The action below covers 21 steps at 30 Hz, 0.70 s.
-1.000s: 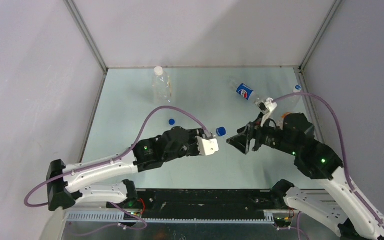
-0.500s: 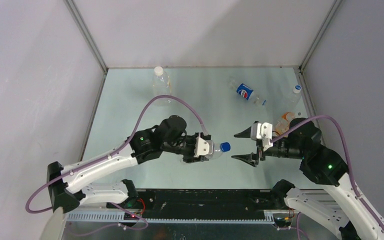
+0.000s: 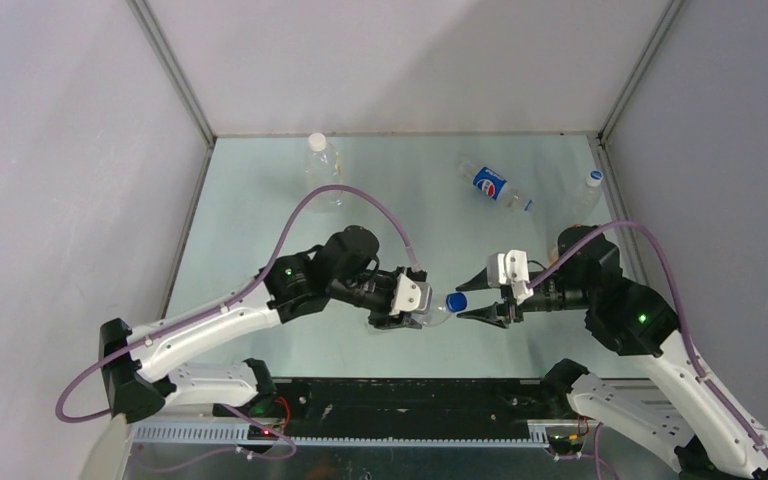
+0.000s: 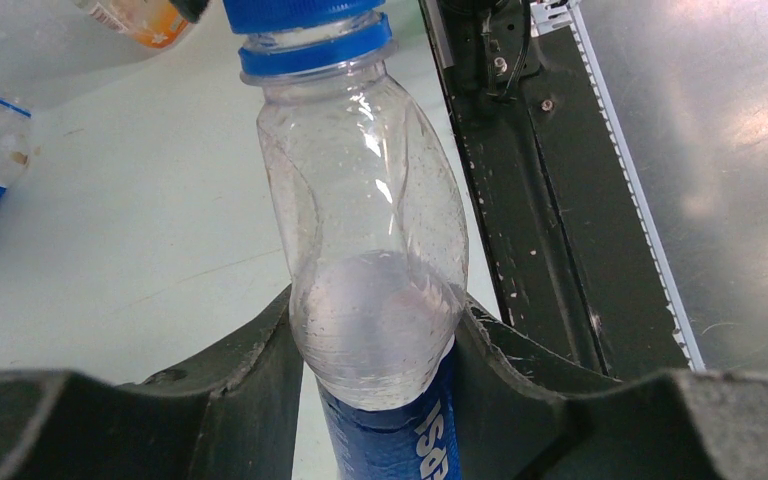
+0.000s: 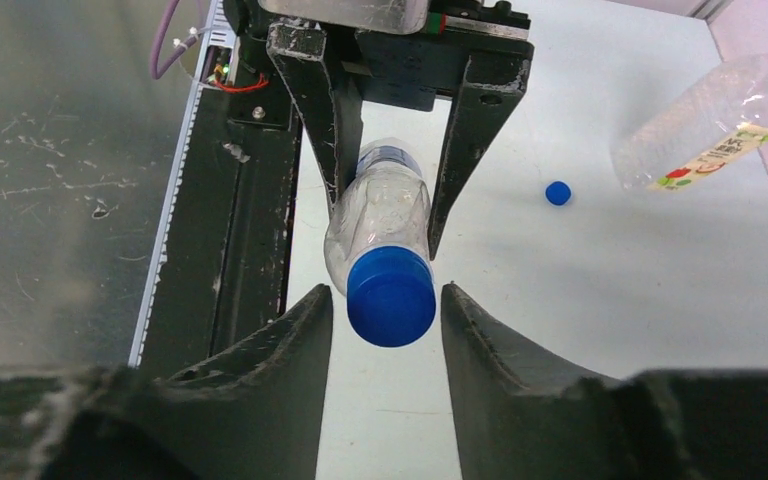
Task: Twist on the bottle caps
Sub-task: Screw the bottle cap onto the plastic bottle.
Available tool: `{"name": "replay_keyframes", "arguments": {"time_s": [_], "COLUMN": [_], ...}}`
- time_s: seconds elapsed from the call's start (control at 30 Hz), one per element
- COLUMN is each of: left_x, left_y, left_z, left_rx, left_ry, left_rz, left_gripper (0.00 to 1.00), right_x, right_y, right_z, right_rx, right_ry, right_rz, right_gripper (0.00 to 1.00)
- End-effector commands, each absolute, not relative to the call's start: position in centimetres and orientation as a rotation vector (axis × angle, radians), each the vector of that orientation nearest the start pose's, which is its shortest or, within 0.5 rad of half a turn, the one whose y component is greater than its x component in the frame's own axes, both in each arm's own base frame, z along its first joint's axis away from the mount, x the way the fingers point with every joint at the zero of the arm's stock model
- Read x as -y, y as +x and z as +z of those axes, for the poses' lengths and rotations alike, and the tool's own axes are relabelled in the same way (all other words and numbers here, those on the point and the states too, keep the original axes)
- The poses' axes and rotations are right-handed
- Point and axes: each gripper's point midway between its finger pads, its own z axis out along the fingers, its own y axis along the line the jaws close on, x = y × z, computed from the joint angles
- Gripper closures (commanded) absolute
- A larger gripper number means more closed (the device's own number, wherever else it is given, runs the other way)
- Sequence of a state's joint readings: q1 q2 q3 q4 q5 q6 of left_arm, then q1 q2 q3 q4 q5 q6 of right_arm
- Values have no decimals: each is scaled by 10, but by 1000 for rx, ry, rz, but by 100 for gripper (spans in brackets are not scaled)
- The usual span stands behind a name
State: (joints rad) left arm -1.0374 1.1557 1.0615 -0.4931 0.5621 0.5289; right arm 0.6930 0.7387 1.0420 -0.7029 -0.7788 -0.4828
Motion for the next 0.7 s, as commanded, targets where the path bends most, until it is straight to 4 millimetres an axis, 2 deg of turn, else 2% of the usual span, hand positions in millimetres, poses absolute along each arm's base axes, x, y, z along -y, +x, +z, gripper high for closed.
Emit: {"name": "replay_keyframes", "arguments": {"time_s": [0.0,0.13,0.2,0.23,0.3,0.33,0.37,0.4,0.43,0.53,0.6,0.67], "left_x": [336,338,337,338,337,337,337,337,336,336,334,333], "left_y": [106,112,117,120,135,138,147,150,158,171,179,185], "left_z": [256,263,266,268,269,265,272,267,275,277,278,282], "left_rx": [-1209,-1192,-1190,-1183,-1202,-1215,-1207,-1221,-1213,-1186,-1177,-1169], "left_ry": [1752,1748,1743,1732,1678,1662,1617,1602,1554,1477,1432,1389], "left_rz": [-919,-882,-848,-829,-749,-731,-691,-675,-629,-513,-427,-355], "left_gripper": [100,100,100,100,100,100,100,100,100,100,100,100], "right_x": [-229,-229,-229,-230,-230,-231,-229,-229,-225,-224,-223,-223], "right_y": [99,100,101,103,113,116,131,133,146,153,157,163], "right_z": [306,304,302,302,299,300,299,299,298,297,296,298], "right_rx": [-1268,-1304,-1346,-1367,-1485,-1585,-1659,-1781,-1845,-2062,-2144,-2162], "right_ry": [-1490,-1476,-1453,-1437,-1339,-1245,-1145,-992,-871,-457,-247,-121], "right_rz": [930,948,968,976,977,1017,968,1023,981,1079,1118,1135], "right_gripper": [58,76,87,96,100,100,100,100,100,100,100,100]}}
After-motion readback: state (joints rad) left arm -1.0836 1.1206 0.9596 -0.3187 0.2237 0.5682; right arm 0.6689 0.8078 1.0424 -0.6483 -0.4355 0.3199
